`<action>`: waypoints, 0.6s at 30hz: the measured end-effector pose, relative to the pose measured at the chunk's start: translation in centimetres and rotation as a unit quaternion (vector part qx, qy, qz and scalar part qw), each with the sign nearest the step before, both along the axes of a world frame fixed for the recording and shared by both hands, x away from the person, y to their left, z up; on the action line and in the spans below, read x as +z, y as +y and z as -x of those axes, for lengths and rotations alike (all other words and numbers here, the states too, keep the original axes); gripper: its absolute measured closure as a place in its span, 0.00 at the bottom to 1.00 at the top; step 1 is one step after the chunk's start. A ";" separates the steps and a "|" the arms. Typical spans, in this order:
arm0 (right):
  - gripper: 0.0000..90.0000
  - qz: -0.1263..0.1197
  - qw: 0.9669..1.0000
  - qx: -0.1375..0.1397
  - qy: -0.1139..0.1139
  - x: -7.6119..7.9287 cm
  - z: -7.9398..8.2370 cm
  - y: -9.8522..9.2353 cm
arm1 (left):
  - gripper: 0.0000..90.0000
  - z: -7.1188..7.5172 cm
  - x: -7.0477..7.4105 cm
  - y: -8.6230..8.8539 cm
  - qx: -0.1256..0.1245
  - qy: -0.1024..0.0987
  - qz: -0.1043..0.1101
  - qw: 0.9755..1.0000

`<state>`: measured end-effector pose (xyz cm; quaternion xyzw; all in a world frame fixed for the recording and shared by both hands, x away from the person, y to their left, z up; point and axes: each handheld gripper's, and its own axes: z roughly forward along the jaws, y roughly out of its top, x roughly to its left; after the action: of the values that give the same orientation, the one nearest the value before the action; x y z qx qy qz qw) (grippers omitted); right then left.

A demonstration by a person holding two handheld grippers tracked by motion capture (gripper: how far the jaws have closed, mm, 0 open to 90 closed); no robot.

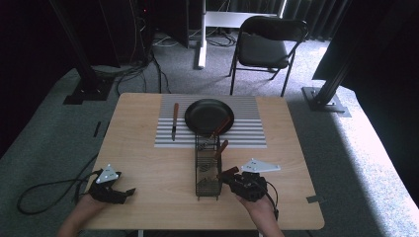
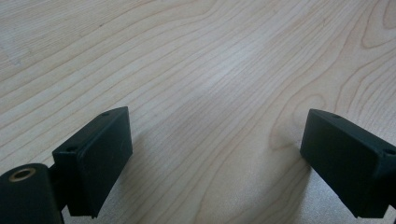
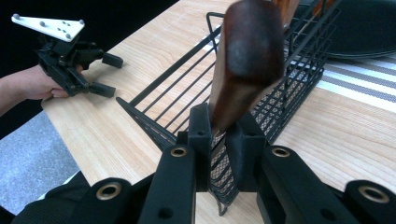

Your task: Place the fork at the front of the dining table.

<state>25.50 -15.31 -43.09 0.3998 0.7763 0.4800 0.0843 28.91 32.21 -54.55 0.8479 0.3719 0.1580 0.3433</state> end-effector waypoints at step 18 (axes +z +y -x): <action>0.90 -0.022 0.998 -0.001 -0.050 4.1 1.5 -1.6 | 0.10 0.0 0.0 0.0 0.000 0.000 0.000 1.000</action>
<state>24.04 -16.89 -38.98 0.3779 0.7599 0.5161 0.1154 28.92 32.21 -54.55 0.8479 0.3717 0.1581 0.3433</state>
